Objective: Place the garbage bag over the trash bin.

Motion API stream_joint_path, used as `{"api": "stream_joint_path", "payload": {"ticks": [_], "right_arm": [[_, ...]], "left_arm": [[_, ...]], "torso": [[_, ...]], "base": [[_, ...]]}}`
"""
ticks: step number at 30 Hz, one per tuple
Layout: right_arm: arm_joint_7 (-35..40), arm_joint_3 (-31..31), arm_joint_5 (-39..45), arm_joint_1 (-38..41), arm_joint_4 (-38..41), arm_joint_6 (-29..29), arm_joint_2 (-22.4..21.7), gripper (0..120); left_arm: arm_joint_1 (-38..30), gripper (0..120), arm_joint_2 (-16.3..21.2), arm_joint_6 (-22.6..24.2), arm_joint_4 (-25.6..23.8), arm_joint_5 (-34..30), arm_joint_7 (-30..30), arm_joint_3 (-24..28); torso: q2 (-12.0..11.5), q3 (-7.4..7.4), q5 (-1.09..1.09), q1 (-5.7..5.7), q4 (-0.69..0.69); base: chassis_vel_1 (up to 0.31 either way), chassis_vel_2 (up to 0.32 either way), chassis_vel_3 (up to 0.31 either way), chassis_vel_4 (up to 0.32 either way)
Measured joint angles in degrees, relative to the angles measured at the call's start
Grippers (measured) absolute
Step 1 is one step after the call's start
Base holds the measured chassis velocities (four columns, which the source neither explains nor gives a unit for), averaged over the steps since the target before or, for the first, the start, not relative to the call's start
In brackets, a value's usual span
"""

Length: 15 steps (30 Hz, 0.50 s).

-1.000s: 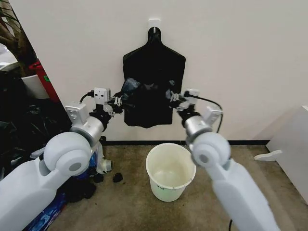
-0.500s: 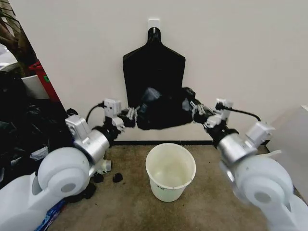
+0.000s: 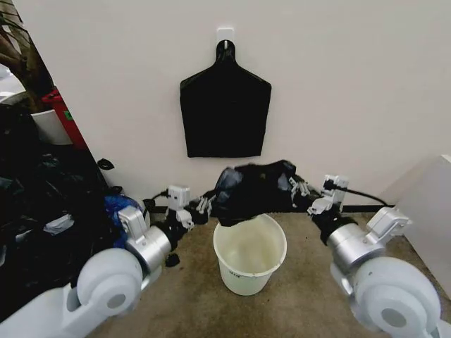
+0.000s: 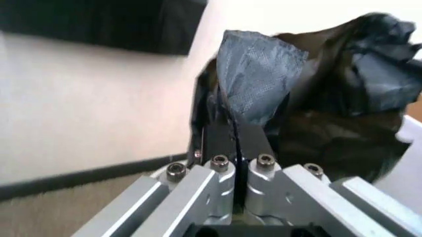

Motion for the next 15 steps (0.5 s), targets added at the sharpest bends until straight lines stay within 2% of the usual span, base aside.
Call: {"api": "stream_joint_path", "payload": {"ticks": [10,15], "right_arm": [[-0.2,-0.7,-1.1,-3.4,-1.8,0.0,1.5,0],[-0.4,-2.5,-1.8,-6.5,-3.1,0.0,4.6,0]], "left_arm": [[6.0,0,-4.3,-1.1,3.1,5.1,0.4,0.3],[8.5,0,-5.2,-2.1,3.8,8.1,0.3,0.3]], "torso": [[0.0,0.00,-0.01,0.00,0.00],[0.0,0.00,-0.01,0.00,0.00]], "base": [[0.000,0.000,0.000,0.000],[0.000,0.000,0.000,0.000]]}}
